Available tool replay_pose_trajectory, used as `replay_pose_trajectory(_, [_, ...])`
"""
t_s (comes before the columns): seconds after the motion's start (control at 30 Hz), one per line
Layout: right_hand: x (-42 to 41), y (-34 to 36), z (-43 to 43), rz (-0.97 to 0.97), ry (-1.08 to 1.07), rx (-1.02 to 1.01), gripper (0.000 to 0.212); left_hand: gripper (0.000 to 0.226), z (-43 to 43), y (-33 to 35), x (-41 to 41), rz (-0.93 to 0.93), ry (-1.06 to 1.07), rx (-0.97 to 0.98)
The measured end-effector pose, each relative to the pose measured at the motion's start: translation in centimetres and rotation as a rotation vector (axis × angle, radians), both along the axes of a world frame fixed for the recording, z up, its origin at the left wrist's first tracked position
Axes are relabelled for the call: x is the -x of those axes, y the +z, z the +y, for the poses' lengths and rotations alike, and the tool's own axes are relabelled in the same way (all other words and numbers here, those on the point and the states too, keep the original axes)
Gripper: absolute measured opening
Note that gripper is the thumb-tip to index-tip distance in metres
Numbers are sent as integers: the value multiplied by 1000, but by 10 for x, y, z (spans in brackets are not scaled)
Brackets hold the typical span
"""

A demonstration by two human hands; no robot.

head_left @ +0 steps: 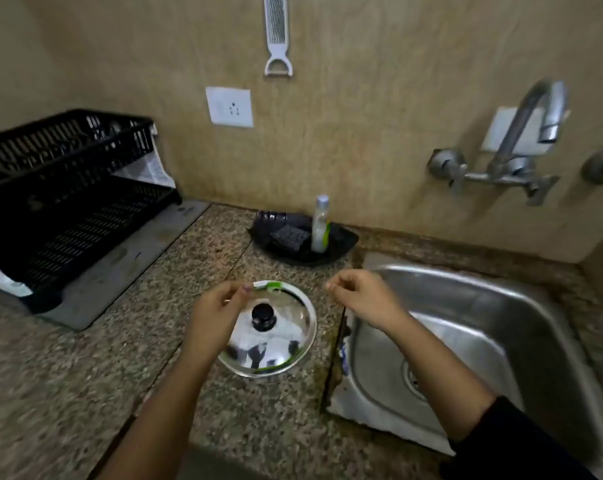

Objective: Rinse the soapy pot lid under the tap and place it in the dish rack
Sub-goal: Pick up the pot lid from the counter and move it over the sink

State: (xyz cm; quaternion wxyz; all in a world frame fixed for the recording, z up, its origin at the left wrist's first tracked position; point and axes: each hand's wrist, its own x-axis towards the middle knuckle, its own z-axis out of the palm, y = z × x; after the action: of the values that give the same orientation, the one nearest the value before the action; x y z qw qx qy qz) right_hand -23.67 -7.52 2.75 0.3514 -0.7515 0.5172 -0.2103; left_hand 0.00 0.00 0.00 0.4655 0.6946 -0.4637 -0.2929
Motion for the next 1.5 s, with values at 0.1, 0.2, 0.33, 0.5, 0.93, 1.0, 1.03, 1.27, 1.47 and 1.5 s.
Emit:
replay_pose_trajectory(0.1, [-32,-25,-8,117,-6,31,18,30,-7,-20,-29,69,36,-19])
replay_pose_trajectory(0.2, [-72,-56,-10,229,21,10,34,19,-14,-39,-53,66,51,-67])
replay_pose_trajectory(0.33, [-114,-85,-11,369,79,33,62,10,-20,-55,-70,95,95,-103])
replay_pose_trajectory(0.5, [-144,-101,-16,455,153,73,53,24,-34,-67,-92,118,130,-160])
replay_pose_trajectory(0.93, [-99,-80,-26,90,-4,196,39,32,-73,-48,-55,385,164,-212])
replay_pose_trajectory(1.0, [-74,-79,-26,63,-48,190,39,31,-79,-45,-29,528,129,-275])
replay_pose_trajectory(1.03, [-60,-79,-26,45,-71,185,38,31,-82,-43,-13,573,103,-312])
replay_pose_trajectory(1.27, [54,-71,-32,20,-299,143,40,31,-108,-35,117,755,-56,-369])
replay_pose_trajectory(1.47, [140,-57,-36,36,-369,167,40,31,-127,-37,215,719,5,-287])
replay_pose_trajectory(1.5, [152,-54,-37,36,-354,161,40,32,-130,-37,228,713,13,-271])
